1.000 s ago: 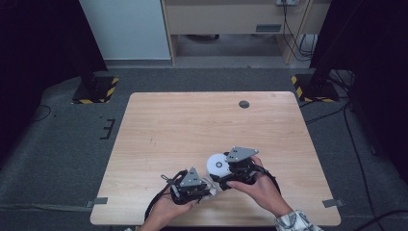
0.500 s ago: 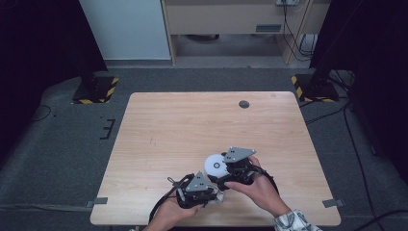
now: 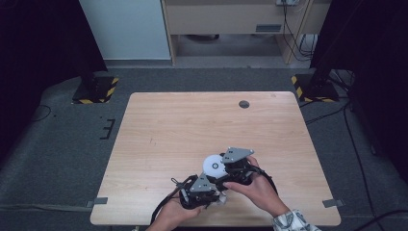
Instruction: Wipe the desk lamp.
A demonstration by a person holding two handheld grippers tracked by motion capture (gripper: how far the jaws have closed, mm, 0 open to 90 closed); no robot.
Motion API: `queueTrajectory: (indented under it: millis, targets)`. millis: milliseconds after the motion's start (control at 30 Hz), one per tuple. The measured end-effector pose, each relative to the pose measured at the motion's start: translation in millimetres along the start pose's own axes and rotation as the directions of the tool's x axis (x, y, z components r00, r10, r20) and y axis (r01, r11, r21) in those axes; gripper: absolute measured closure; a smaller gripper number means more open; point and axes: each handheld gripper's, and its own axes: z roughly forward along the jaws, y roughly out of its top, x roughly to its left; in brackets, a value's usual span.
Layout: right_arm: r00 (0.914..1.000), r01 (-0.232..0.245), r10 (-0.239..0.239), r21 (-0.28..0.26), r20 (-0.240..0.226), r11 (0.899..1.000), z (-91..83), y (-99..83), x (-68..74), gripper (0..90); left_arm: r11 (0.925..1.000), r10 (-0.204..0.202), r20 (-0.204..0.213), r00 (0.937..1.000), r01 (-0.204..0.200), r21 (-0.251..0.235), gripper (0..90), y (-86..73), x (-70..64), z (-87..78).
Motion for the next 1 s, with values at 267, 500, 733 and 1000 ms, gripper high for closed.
queueTrajectory:
  millis: [267,500,733,1000]
  targets:
    - [1.0,-0.007,0.007,-0.004,0.007,1.0,1.1,0.1,-1.1,9.3,0.9999,0.005,-0.016,0.9999,-0.005,0.015,77.4,-0.7,1.7,3.0]
    - [0.9999,-0.013,0.013,-0.009,-0.002,1.0,1.5,1.6,-3.3,8.8,1.0,0.002,-0.018,0.9998,-0.002,0.001,76.6,-1.8,0.9,1.8]
    - [0.9995,-0.033,0.033,-0.059,0.0,0.998,-23.1,-1.3,-9.1,5.2,1.0,0.008,-0.027,0.9996,-0.008,-0.001,75.8,0.0,-4.5,2.1]
    - [0.9985,-0.042,0.044,-0.061,0.031,0.997,-66.4,-44.1,-13.6,11.8,0.9999,0.011,0.006,0.9999,-0.011,0.004,75.4,7.1,-15.9,19.9]
